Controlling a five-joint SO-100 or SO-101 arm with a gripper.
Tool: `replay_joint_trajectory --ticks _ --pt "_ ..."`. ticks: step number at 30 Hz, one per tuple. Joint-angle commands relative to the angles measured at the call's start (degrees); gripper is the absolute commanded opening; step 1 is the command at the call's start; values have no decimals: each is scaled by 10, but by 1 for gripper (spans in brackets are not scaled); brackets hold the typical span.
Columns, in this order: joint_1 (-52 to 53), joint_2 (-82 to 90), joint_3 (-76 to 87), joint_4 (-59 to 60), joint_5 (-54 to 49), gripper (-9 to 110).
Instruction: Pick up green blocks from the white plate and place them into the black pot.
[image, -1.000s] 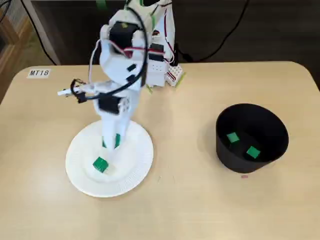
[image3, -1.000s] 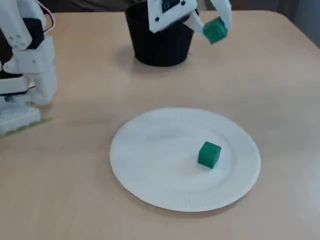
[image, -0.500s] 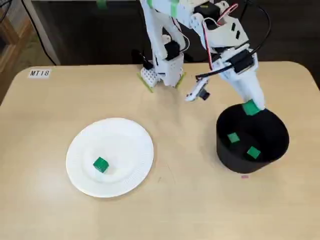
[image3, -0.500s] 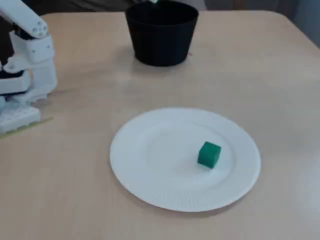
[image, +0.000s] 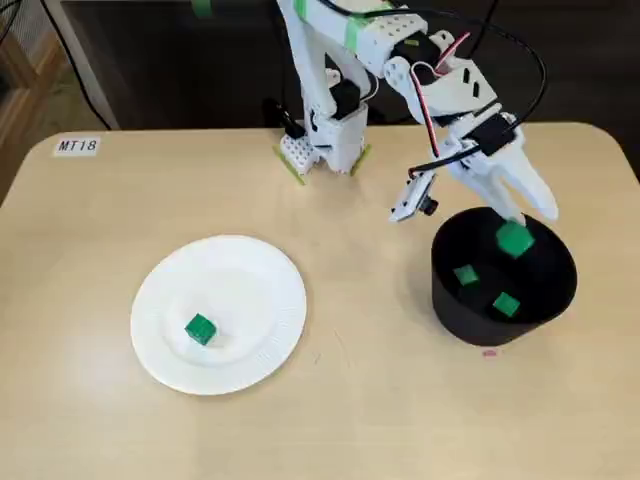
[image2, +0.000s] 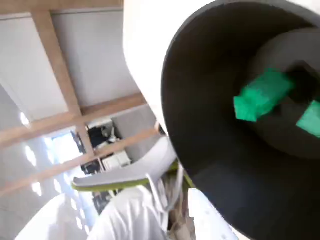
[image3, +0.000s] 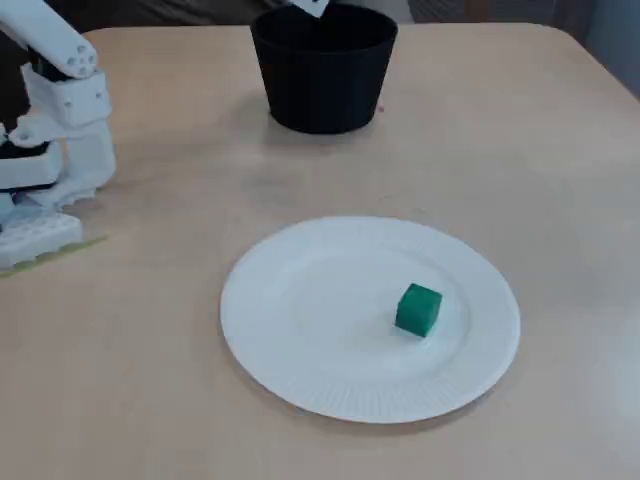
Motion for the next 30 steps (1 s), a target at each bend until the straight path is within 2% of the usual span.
replay_joint_trajectory --ticks 1,3,5,6,12,18,25,30 --pt "10 15 -11 7 -7 36" --pt "17 16 -17 15 -7 25" --pt "33 22 -25 29 1 3" --pt "46 24 -35 47 0 -2" --pt "207 -11 -137 185 -63 -2" --pt "410 -218 -374 379 -109 -2" --pt "577 -349 -451 433 16 -2" --pt "643 -444 -533 471 72 -2"
